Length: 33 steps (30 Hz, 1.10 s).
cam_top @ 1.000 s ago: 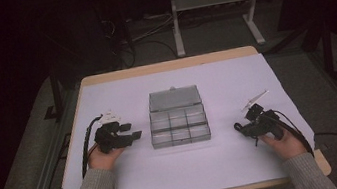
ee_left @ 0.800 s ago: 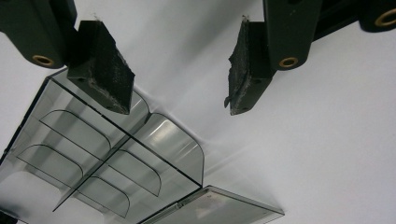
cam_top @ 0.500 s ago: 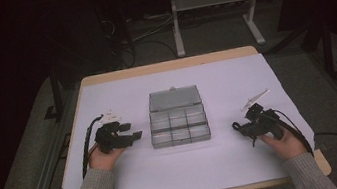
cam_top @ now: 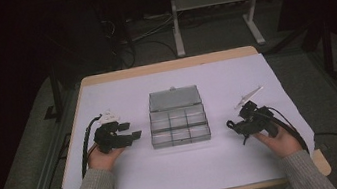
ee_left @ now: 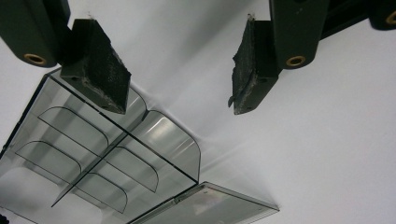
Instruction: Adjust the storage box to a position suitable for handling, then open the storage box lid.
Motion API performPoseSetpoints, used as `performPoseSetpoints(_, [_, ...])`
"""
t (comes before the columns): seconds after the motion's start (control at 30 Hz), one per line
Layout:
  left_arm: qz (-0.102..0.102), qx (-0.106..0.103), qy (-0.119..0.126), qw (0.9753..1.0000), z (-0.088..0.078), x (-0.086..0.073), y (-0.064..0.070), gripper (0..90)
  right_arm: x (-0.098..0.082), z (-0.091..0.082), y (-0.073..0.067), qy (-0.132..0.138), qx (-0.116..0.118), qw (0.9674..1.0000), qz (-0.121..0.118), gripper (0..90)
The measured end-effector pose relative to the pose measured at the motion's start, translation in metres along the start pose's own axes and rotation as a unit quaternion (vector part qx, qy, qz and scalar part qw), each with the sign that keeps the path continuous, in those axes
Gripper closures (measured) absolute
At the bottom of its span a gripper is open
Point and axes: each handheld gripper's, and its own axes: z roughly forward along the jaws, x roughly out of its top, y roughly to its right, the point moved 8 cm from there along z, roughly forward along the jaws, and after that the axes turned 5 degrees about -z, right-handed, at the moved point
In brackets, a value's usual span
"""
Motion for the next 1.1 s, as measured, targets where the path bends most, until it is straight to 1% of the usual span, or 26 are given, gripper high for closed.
performPoseSetpoints(0.07, [-0.001,0.001,0.005,1.0000,-0.002,0.001,0.000,37.4,0.005,-0.002,-0.003,-0.006,-0.003,1.0000,-0.007,77.9])
performPoseSetpoints(0.13, [-0.003,0.002,0.009,1.0000,-0.003,0.002,0.000,37.3,0.011,-0.005,-0.005,-0.006,-0.004,0.9999,-0.011,77.8])
performPoseSetpoints(0.2, [0.001,0.003,0.005,1.0000,-0.004,0.001,-0.002,36.7,0.019,-0.009,-0.006,-0.003,0.001,0.9999,-0.016,77.9])
performPoseSetpoints(0.23, [-0.002,0.003,0.005,1.0000,-0.003,0.001,-0.002,36.4,0.022,-0.010,-0.007,-0.001,-0.001,0.9998,-0.018,77.9])
performPoseSetpoints(0.27, [0.005,0.004,0.003,1.0000,-0.003,0.001,-0.004,36.0,0.024,-0.011,-0.007,-0.001,0.000,0.9998,-0.021,77.9])
performPoseSetpoints(0.3, [-0.002,0.005,0.003,1.0000,-0.003,0.001,-0.003,35.8,0.028,-0.013,-0.008,0.000,-0.001,0.9997,-0.023,77.9])
performPoseSetpoints(0.33, [-0.002,0.005,0.004,1.0000,-0.002,0.001,-0.004,35.6,0.031,-0.014,-0.009,0.000,0.000,0.9997,-0.024,77.9])
performPoseSetpoints(0.37, [0.002,0.006,0.003,1.0000,-0.002,0.001,-0.005,35.4,0.034,-0.014,-0.010,-0.001,0.000,0.9997,-0.025,77.9])
performPoseSetpoints(0.4, [0.001,0.006,0.004,1.0000,-0.002,0.001,-0.005,35.1,0.037,-0.015,-0.012,-0.002,0.000,0.9996,-0.028,77.9])
performPoseSetpoints(0.47, [-0.004,0.006,0.007,0.9999,-0.002,0.002,-0.004,35.0,0.042,-0.016,-0.015,-0.001,0.003,0.9994,-0.034,77.9])
performPoseSetpoints(0.63, [0.004,0.008,0.004,1.0000,-0.002,0.002,-0.005,34.9,0.058,-0.019,-0.022,0.005,0.012,0.9990,-0.042,78.0])
performPoseSetpoints(0.7, [0.000,0.008,0.003,1.0000,-0.001,0.002,-0.004,34.5,0.064,-0.021,-0.024,0.005,0.010,0.9988,-0.048,78.0])
performPoseSetpoints(0.77, [0.002,0.008,0.005,1.0000,-0.002,0.002,-0.004,34.5,0.072,-0.023,-0.028,0.006,0.015,0.9986,-0.051,78.0])
performPoseSetpoints(0.83, [0.001,0.008,0.004,1.0000,-0.002,0.003,-0.004,34.4,0.077,-0.023,-0.030,0.004,0.016,0.9983,-0.056,78.0])
performPoseSetpoints(0.87, [-0.001,0.007,0.007,1.0000,-0.002,0.003,-0.004,34.2,0.081,-0.023,-0.033,0.003,0.018,0.9980,-0.060,78.0])
performPoseSetpoints(0.97, [-0.005,0.005,0.010,0.9999,-0.001,0.004,-0.004,33.9,0.088,-0.021,-0.036,0.005,0.026,0.9976,-0.065,78.0])
performPoseSetpoints(1.07, [-0.004,0.005,0.012,0.9999,-0.001,0.004,-0.005,33.8,0.096,-0.018,-0.041,0.002,0.032,0.9971,-0.069,78.0])
performPoseSetpoints(1.1, [-0.004,0.006,0.013,0.9999,-0.001,0.004,-0.005,33.8,0.098,-0.017,-0.042,0.002,0.033,0.9967,-0.074,78.0])
